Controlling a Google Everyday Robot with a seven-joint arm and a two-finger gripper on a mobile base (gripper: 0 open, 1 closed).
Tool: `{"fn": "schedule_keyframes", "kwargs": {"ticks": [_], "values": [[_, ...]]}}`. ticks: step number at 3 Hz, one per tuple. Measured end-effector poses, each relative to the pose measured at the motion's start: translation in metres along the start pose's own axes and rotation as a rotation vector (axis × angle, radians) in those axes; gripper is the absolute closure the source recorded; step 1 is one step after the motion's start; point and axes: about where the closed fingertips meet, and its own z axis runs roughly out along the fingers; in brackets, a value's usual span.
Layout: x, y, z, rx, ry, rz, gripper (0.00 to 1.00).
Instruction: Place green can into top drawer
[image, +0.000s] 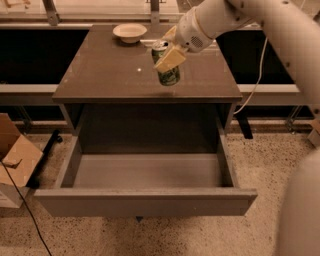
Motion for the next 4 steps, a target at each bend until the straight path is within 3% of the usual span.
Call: {"fn": "schedule_keyframes", "kwargs": {"ticks": [1,2,4], "values": [[0.019,0.028,-0.023,0.047,0.021,0.058,1.0],[0.047,0.071,-0.023,0.052,0.065,0.12,1.0],[0.103,0.14,0.011,0.02,0.081,0.256,1.0]]}}
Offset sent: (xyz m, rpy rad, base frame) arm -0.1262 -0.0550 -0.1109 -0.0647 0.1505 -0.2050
